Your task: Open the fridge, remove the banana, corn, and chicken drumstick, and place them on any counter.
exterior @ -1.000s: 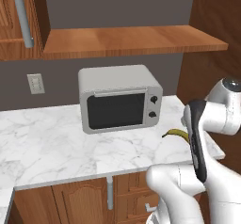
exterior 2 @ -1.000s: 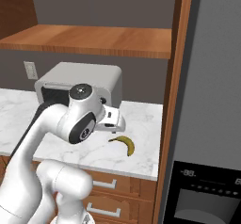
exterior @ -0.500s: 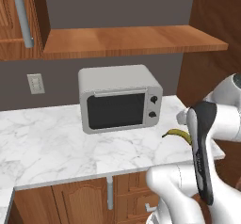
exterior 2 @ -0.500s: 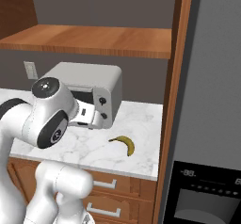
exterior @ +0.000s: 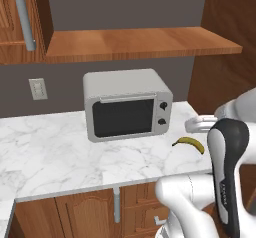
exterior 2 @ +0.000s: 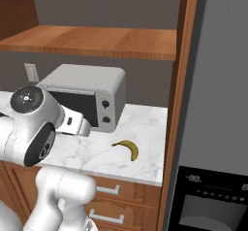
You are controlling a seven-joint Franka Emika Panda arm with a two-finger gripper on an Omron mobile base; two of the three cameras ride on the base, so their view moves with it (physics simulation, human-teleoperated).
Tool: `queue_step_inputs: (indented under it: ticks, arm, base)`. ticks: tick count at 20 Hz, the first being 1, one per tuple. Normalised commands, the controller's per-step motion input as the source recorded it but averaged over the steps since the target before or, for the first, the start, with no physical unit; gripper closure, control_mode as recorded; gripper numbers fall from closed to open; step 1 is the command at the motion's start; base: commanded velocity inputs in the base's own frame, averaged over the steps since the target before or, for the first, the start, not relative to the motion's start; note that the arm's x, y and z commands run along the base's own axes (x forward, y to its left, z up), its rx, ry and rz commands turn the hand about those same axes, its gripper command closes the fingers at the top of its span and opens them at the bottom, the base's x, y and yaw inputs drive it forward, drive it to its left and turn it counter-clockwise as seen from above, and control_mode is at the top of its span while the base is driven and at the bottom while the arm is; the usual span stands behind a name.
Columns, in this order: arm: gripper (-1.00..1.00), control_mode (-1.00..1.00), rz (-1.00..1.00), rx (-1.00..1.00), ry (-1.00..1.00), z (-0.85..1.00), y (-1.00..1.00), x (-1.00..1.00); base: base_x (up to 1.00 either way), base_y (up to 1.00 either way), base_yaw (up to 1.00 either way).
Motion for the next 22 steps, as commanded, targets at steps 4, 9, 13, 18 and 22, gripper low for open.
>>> queue_step_inputs:
  ticks: [4,9,13,18,22]
  arm:
    - [-1.00,-1.00,0.00,0.00,-0.03,0.23,0.23,-0.29]
    - [-1.00,-1.00,0.00,0.00,0.00,0.23,0.00,-0.20]
    - [-1.00,-1.00,0.00,-0.01,0.00,0.20,0.00,-0.37]
    - [-1.00,1.00,0.00,-0.03,0.00,0.10,0.17,-0.25]
    - [-1.00,1.00,0.00,0.00,0.00,0.00,0.00,0.00]
  base:
    - [0.00,0.00,0.00]
    - [0.00,0.00,0.00]
    - [0.00,0.00,0.00]
    - [-0.03,0.05,0.00]
    - [-0.03,0.09,0.00]
